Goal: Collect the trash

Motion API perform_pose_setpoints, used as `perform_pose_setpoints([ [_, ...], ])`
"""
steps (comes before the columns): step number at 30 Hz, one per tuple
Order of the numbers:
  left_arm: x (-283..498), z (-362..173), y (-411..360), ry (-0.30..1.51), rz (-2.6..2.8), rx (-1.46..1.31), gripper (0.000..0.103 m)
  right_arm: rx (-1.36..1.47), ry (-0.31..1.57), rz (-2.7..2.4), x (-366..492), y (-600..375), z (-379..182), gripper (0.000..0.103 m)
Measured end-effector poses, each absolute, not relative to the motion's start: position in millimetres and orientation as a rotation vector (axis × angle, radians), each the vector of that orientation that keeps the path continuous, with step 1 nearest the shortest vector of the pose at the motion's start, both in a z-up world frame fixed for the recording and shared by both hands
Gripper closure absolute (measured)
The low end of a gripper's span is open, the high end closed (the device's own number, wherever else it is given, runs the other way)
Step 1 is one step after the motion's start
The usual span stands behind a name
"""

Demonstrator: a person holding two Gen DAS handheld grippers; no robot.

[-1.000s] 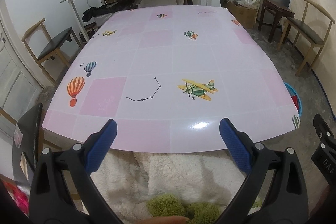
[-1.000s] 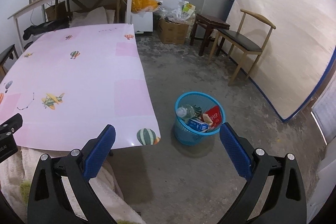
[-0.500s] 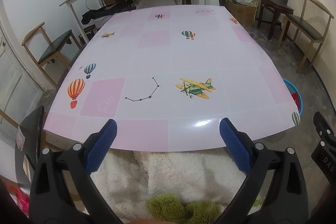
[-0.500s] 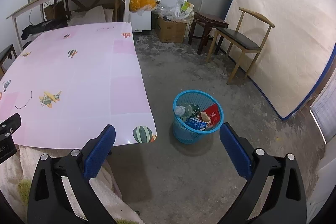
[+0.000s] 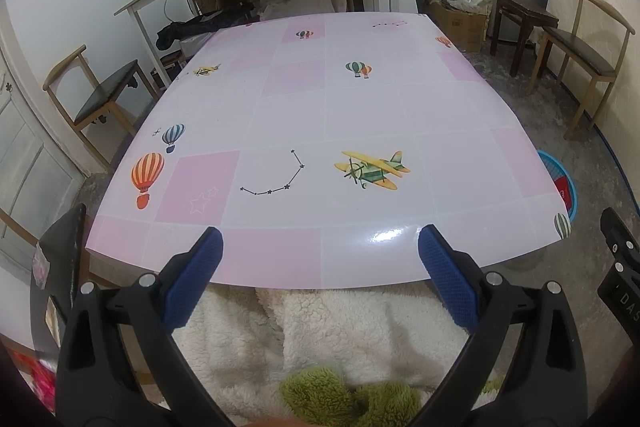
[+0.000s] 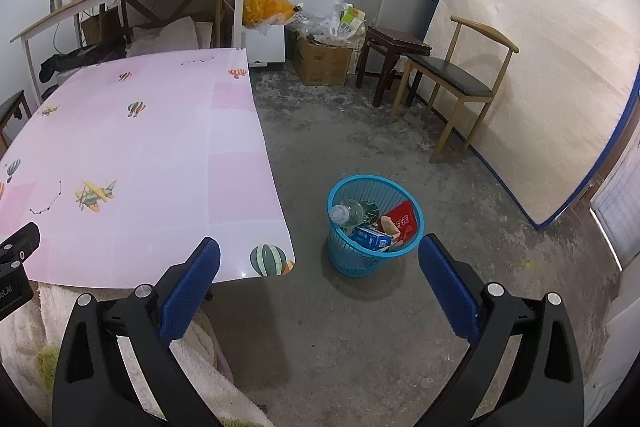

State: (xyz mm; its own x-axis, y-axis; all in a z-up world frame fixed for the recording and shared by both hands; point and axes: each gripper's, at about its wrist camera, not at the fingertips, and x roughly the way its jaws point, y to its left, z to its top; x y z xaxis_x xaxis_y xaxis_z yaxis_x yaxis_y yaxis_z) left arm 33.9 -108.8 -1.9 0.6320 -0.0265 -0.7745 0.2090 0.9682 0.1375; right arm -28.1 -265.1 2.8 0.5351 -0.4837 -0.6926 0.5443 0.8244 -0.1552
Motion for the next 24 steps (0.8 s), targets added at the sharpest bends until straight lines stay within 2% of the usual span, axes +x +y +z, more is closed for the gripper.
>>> perform_pose_setpoints([
  [24,32.8,0.2,-109.5,0.880,-0.137,0.226,0.009,0.087,0.790,-0.620,-31.1,-266.9,6.4,0.006],
])
